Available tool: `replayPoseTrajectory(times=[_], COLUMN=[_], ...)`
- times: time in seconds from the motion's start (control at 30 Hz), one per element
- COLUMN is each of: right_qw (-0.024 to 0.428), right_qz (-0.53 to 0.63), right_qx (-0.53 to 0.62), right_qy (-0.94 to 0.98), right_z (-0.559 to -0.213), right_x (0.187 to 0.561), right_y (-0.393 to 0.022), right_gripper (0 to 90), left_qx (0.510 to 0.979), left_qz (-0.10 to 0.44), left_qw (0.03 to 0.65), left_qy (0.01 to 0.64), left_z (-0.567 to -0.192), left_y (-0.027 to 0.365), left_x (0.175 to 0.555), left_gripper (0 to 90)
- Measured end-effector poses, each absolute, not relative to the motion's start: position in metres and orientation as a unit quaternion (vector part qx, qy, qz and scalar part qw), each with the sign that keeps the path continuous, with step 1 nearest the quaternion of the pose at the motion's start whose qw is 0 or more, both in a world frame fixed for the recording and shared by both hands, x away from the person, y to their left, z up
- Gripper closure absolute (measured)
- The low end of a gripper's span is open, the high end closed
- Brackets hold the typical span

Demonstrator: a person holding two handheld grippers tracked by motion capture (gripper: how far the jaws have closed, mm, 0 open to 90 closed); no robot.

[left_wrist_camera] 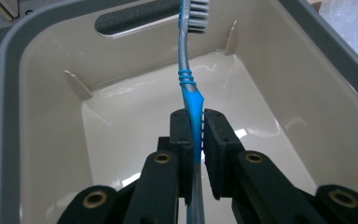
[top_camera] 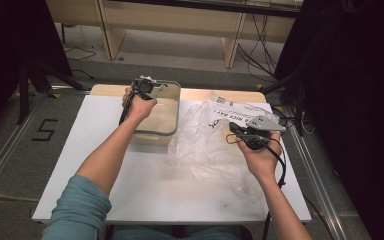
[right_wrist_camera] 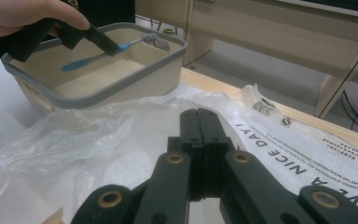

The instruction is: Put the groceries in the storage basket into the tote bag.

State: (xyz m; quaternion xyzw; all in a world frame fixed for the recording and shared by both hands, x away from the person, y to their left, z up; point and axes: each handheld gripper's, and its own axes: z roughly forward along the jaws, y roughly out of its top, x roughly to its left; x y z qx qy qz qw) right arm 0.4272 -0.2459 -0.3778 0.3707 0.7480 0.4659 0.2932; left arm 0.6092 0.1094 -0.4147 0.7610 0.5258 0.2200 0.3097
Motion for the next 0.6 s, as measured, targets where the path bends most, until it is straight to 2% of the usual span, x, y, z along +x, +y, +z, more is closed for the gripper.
replayPoseTrajectory(times=[0.6], right_qw=[0.296], right_qz=[0.467], right_qx=[0.37], right_qy=[0.747], right_z=[-0.377], right_x=[0.426], right_y=[-0.245], right_gripper=[90.0], left_qx=[0.772], left_qz=[0.236], left_qw=[0.339], left_qy=[0.483], left_z=[-0.38], left_y=[0.101], left_x=[0.586], left_gripper=[81.9])
